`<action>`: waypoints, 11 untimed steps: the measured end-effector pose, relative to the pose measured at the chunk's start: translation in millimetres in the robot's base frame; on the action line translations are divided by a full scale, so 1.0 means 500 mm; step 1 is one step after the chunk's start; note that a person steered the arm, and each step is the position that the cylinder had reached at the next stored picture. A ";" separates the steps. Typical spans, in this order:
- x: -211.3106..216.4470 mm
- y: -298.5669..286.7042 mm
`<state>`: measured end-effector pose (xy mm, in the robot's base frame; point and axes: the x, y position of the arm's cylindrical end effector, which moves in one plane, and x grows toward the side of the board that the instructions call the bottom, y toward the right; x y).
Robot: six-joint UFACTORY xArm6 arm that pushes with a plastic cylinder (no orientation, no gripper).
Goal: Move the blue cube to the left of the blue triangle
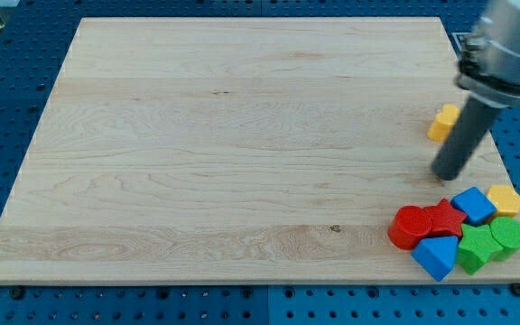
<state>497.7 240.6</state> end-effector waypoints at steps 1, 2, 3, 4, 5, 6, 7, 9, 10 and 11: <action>0.000 0.134; 0.023 0.210; 0.030 0.210; 0.128 0.207; 0.236 0.199; 0.240 0.162; 0.238 0.083; 0.162 0.033; 0.084 0.014; 0.040 -0.028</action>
<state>517.8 226.8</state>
